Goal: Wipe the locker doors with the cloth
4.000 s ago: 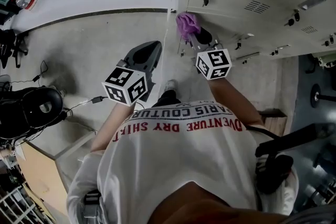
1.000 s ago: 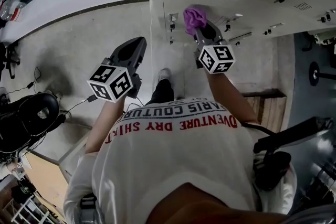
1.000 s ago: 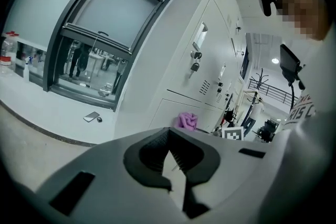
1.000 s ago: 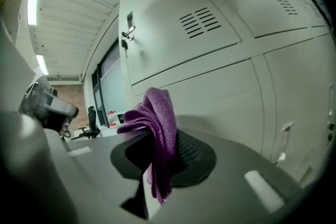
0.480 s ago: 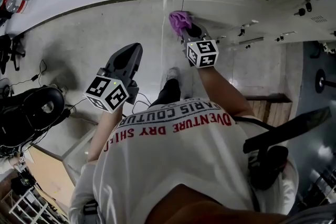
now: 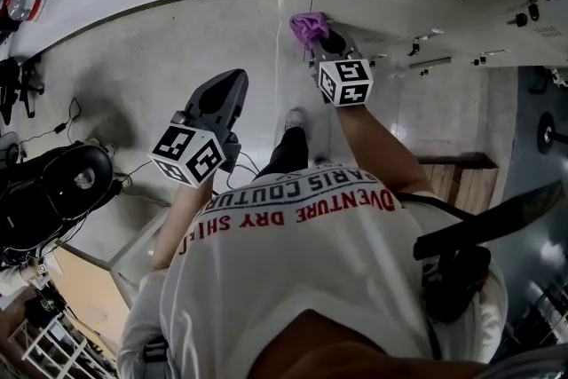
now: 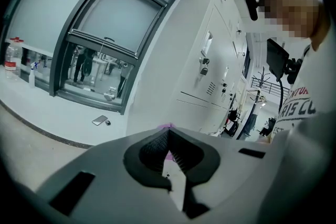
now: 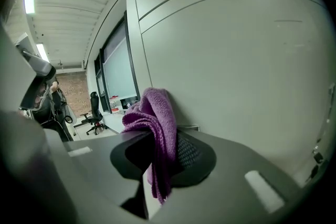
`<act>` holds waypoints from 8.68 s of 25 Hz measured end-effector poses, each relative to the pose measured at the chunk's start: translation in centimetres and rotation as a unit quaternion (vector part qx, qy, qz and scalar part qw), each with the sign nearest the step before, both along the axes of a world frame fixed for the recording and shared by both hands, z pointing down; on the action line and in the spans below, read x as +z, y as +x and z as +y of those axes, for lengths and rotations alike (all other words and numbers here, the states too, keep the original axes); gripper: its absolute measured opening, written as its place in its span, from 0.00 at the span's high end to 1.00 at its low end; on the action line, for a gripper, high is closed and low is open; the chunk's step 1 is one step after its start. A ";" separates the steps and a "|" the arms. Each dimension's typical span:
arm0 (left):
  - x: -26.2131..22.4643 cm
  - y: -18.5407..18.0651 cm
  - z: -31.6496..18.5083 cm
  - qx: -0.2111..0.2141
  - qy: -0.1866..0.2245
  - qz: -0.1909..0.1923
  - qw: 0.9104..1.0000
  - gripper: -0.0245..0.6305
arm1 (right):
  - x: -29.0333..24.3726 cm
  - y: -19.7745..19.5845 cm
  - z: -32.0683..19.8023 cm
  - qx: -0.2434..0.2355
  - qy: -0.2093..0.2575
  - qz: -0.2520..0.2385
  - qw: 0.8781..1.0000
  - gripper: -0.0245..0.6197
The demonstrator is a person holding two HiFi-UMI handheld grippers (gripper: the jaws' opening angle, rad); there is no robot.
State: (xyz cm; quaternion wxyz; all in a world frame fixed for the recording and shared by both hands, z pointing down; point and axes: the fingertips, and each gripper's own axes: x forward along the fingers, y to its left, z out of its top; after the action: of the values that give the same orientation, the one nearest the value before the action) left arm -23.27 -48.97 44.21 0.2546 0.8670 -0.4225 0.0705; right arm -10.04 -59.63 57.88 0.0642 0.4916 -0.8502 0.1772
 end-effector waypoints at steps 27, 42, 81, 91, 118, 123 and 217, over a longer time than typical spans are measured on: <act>2.3 13.6 -1.2 0.121 -0.028 -0.006 0.992 0.96 | 0.5 20.3 0.3 0.131 0.000 -0.006 0.991 0.87; 2.0 13.1 -0.3 0.097 -0.021 -0.006 0.995 0.96 | 0.7 25.2 0.9 0.171 -0.014 -0.025 0.985 0.87; 7.8 5.3 1.8 0.017 -0.013 -0.006 1.000 0.96 | 8.6 5.5 -0.1 -0.027 0.000 0.020 0.999 0.87; 9.1 7.5 3.1 0.033 -0.039 -0.012 0.999 0.96 | 8.9 14.0 0.1 0.043 -0.012 0.020 0.999 0.87; 11.0 10.3 5.1 0.052 -0.057 -0.011 0.997 0.96 | 9.9 19.9 3.8 0.063 -0.015 -0.018 0.998 0.87; 12.0 9.4 4.5 0.038 -0.052 -0.011 0.998 0.96 | 11.7 11.4 5.6 -0.035 -0.011 -0.016 0.999 0.87; -11.1 16.3 53.7 0.172 0.094 0.022 0.980 0.96 | -23.8 13.1 62.9 -0.138 0.035 -0.086 0.986 0.87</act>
State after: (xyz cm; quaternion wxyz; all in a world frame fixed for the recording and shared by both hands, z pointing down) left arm -6.94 4.75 33.13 0.1652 0.9482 -0.2660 0.0537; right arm 3.07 3.27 34.10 -0.0023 0.3541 -0.9181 0.1782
